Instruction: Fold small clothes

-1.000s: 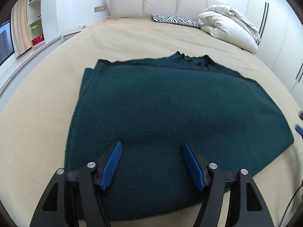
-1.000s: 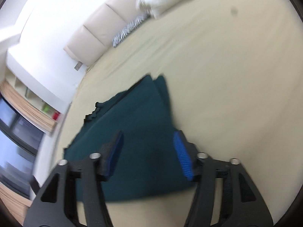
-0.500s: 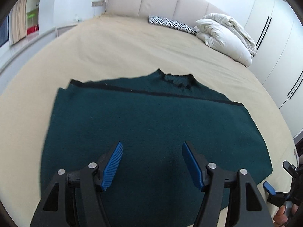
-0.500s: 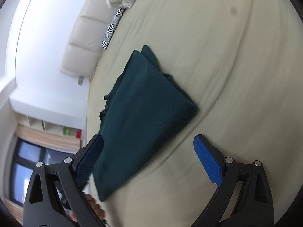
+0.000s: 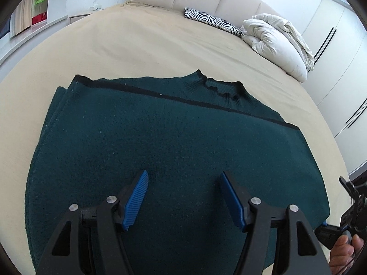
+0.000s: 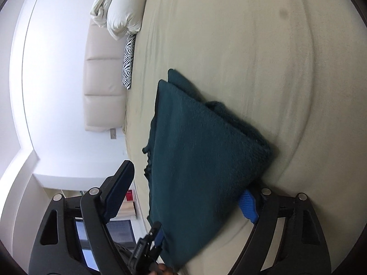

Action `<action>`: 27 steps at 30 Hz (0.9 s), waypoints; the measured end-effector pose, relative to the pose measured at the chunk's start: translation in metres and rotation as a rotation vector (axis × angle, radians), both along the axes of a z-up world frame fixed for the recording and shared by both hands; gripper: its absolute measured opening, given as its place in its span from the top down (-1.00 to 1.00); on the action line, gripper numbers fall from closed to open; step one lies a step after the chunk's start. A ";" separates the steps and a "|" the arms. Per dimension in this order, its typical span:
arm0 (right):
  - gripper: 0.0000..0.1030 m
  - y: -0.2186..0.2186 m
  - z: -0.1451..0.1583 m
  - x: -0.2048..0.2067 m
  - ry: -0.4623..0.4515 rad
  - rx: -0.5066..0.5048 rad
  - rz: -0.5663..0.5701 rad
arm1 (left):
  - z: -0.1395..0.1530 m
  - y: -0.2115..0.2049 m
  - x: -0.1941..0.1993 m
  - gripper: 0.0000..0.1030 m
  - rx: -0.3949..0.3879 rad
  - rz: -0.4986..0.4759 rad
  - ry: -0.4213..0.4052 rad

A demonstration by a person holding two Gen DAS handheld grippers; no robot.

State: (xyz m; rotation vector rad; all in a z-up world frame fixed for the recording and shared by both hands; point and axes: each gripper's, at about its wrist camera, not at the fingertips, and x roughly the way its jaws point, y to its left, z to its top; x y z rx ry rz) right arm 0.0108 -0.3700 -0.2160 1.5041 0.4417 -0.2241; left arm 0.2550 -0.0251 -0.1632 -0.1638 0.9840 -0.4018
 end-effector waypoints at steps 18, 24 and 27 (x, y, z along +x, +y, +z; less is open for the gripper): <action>0.72 -0.013 -0.002 0.046 0.074 -0.145 0.088 | -0.008 0.015 0.003 -0.31 -0.088 -0.023 0.011; 0.74 0.013 0.040 0.063 0.136 -0.349 0.114 | -0.002 0.039 0.005 0.07 -0.182 0.016 0.058; 0.74 0.048 0.078 0.085 0.141 -0.529 0.173 | 0.005 0.060 0.002 0.06 -0.229 0.066 0.043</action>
